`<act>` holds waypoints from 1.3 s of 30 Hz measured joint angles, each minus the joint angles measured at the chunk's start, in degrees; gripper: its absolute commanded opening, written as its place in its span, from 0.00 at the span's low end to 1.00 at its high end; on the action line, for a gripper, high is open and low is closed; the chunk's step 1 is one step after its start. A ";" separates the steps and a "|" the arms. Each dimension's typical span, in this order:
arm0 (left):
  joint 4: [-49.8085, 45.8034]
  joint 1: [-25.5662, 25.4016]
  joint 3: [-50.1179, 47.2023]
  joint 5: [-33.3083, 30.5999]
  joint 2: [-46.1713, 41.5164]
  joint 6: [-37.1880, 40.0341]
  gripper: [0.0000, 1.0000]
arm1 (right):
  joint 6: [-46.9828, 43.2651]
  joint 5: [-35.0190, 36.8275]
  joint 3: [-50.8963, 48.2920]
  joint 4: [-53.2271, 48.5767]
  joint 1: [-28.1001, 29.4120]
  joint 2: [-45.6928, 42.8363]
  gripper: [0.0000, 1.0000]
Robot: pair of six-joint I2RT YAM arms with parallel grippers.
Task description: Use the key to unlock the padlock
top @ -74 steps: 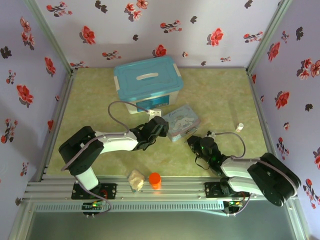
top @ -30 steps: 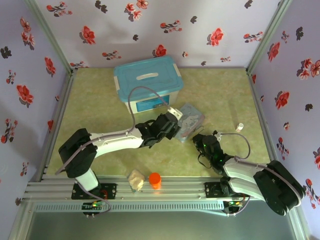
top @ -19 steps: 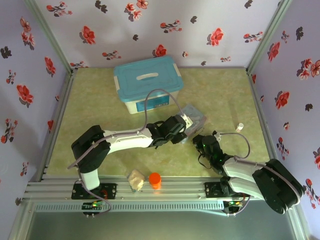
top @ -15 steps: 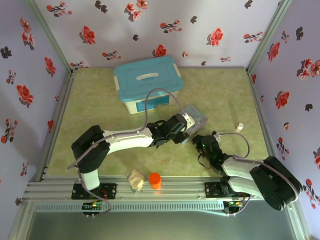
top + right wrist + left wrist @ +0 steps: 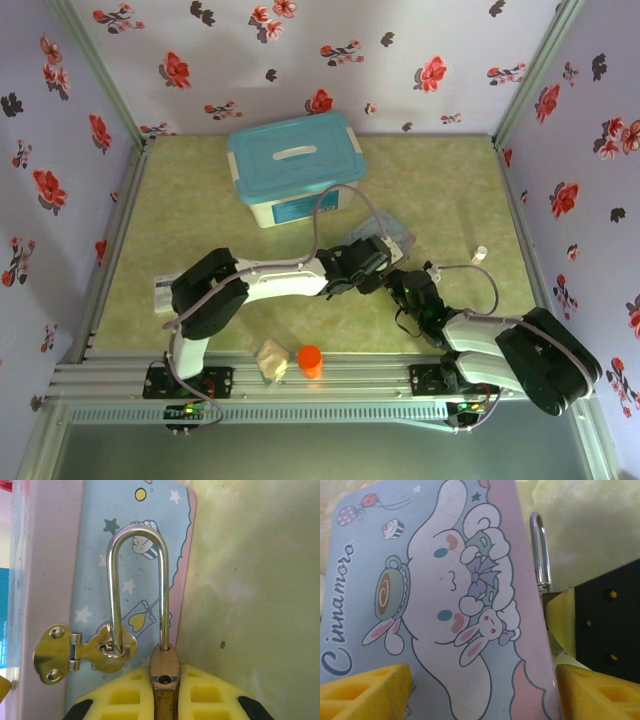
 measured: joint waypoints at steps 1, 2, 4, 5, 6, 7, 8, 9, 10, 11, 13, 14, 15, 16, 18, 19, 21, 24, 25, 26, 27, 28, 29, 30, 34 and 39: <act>-0.13 -0.13 0.22 -0.52 0.22 0.02 0.70 | -0.02 0.04 0.00 0.17 0.00 0.15 0.00; -0.22 -0.24 0.37 -0.94 0.42 0.13 0.68 | -0.04 0.07 -0.02 0.39 0.00 0.28 0.00; -0.20 -0.55 0.35 -1.53 0.46 0.17 0.65 | -0.07 0.13 -0.09 0.85 0.00 0.50 0.00; -0.17 -0.68 0.28 -1.81 0.46 0.20 0.63 | -0.07 0.15 -0.17 1.07 -0.02 0.50 0.00; 0.04 -0.83 0.09 -2.05 0.46 0.35 0.62 | -0.04 0.20 -0.31 1.36 -0.02 0.50 0.00; 0.42 -0.96 -0.13 -2.47 0.46 0.39 0.60 | 0.02 0.22 -0.55 1.81 -0.09 0.50 0.00; 0.90 -1.03 -0.46 -2.73 0.46 0.42 0.60 | 0.17 0.24 -1.11 3.04 -0.31 0.50 0.00; 1.46 -1.16 -0.85 -3.06 0.44 0.42 0.59 | 0.37 0.24 -1.84 4.52 -0.63 0.55 0.00; 1.84 -1.25 -1.09 -3.26 0.44 0.42 0.59 | 0.57 0.20 -2.45 5.95 -0.85 0.66 0.00; 2.67 -1.36 -1.64 -3.48 0.35 0.42 0.59 | 0.68 0.37 -3.06 7.87 -0.94 1.16 0.00; 4.68 -1.40 -3.17 -3.52 -0.17 0.39 0.58 | 0.79 1.33 -3.69 11.76 -1.73 2.89 0.00; 5.84 -1.40 -4.04 -3.48 -0.50 0.39 0.58 | 0.81 1.86 -3.78 13.42 -2.54 3.74 0.00; 6.95 -1.40 -4.98 -3.50 -0.90 0.39 0.57 | 0.79 2.21 -3.78 15.08 -3.48 4.50 0.00; 7.65 -1.38 -5.60 -3.50 -1.16 0.39 0.57 | 0.79 2.25 -3.76 16.35 -4.02 5.01 0.00; 8.96 -1.38 -6.78 -3.52 -1.62 0.39 0.57 | 0.76 2.29 -3.56 19.15 -4.85 6.40 0.00; 9.33 -1.38 -7.06 -3.52 -1.73 0.37 0.57 | 0.76 2.23 -3.32 20.11 -5.05 6.99 0.00; 9.70 -1.22 -7.37 -3.61 -1.88 0.33 0.57 | 0.70 1.88 -2.82 20.52 -5.11 7.96 0.00; 9.27 -0.74 -7.32 -4.15 -1.99 -0.79 0.57 | 0.50 0.22 -1.40 17.55 -5.33 7.54 0.00; 8.87 -0.44 -7.26 -4.35 -2.03 -1.33 0.58 | 0.28 -0.72 -0.81 15.78 -5.33 6.86 0.00; 8.46 -0.02 -7.19 -4.66 -2.12 -1.97 0.58 | -0.11 -1.66 -0.22 13.46 -5.33 5.68 0.00; 8.04 0.55 -7.19 -5.11 -2.27 -2.60 0.59 | -0.66 -2.71 0.31 10.86 -5.40 4.35 0.00; 7.69 1.03 -7.19 -5.53 -2.36 -3.06 0.60 | -1.33 -3.93 1.01 7.72 -5.53 2.93 0.00; 7.08 1.66 -7.15 -6.21 -2.45 -3.48 0.59 | -2.29 -5.42 1.64 4.55 -5.88 1.53 0.00; 6.34 2.27 -6.99 -6.99 -2.47 -3.85 0.60 | -3.08 -6.97 1.99 2.27 -6.36 0.59 0.00; 3.19 4.11 -6.12 -9.40 -2.47 -4.35 0.61 | -5.92 -15.39 2.32 -3.32 -9.90 1.68 0.00; 1.88 4.68 -6.03 -10.58 -2.51 -4.35 0.62 | -9.53 -22.43 3.78 -4.59 -12.96 3.50 0.00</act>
